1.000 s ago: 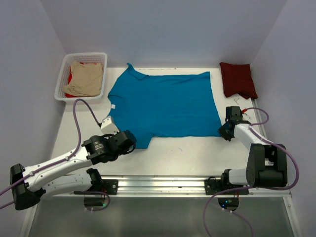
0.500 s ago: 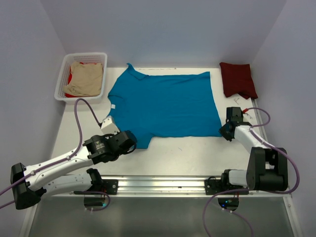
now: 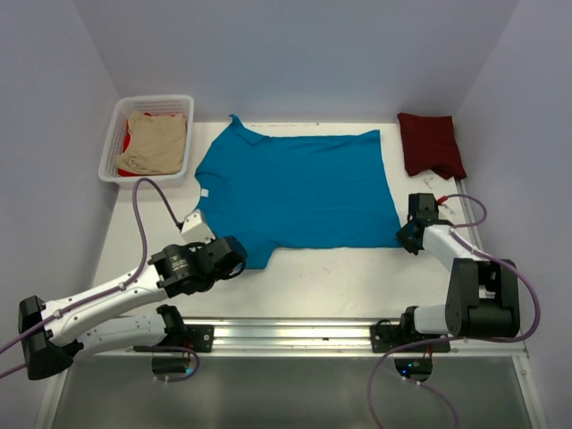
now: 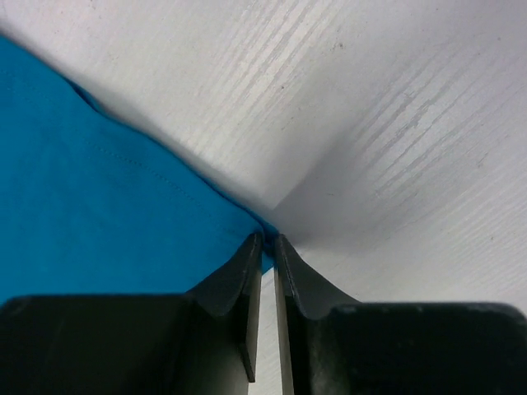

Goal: Fold and stack the t-shirts
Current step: Flatten the tshirt out, then fold the tshirt

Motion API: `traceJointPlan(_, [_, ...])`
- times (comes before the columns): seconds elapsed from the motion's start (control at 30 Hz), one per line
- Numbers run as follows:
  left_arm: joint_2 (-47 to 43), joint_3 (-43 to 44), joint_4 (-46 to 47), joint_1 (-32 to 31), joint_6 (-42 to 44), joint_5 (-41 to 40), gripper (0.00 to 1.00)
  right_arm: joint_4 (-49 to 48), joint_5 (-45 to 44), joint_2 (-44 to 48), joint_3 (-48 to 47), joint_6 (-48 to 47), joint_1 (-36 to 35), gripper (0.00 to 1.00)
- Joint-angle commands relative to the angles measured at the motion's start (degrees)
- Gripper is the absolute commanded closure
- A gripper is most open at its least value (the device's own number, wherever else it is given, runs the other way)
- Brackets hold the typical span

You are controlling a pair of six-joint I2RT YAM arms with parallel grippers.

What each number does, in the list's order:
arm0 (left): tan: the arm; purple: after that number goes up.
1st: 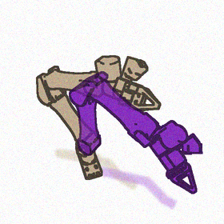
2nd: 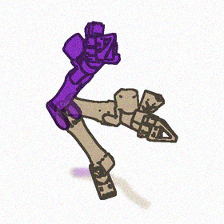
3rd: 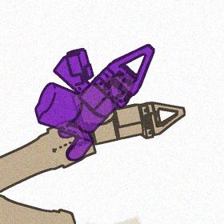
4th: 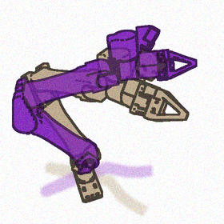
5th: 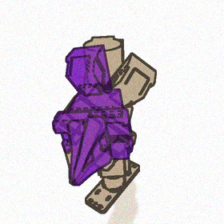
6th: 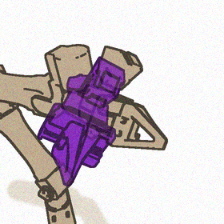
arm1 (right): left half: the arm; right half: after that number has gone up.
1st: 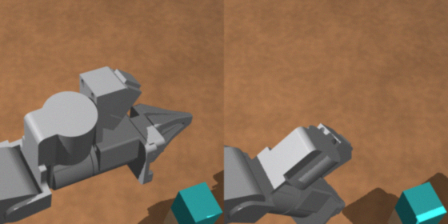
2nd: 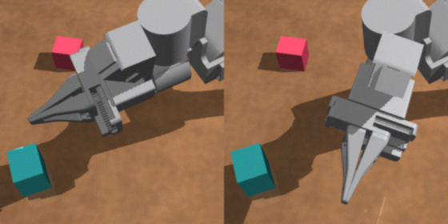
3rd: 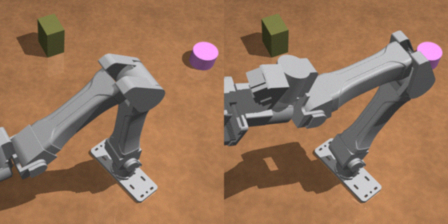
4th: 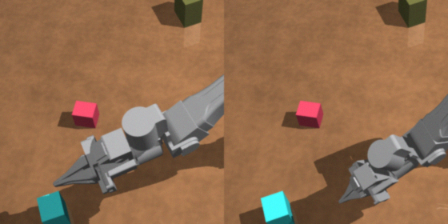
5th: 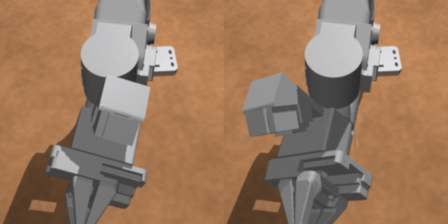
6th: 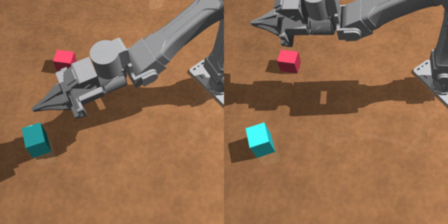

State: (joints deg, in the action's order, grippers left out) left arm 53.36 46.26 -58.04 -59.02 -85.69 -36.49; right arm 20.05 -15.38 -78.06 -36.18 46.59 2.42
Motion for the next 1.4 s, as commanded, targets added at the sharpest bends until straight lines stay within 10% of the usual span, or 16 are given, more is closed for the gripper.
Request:
traceJointPlan(0.0, [-1.07,1.64,-1.55,-0.3,0.0,-3.24,1.0,-1.33,0.0,-0.08,0.24,0.08,0.31,0.87])
traceJointPlan(0.07, [-1.42,1.9,-1.64,-0.3,0.17,-3.24,1.0,-1.16,0.52,1.15,0.32,-0.18,0.22,1.0])
traceJointPlan(0.93, [-8.36,10.08,-15.08,-0.3,1.33,-1.63,1.0,17.31,9.14,27.17,-4.08,-7.74,0.22,1.0])
traceJointPlan(1.37, [1.48,1.74,12.83,4.43,24.48,-20.47,1.0,-1.94,9.31,0.56,-10.04,-4.4,0.22,1.0])
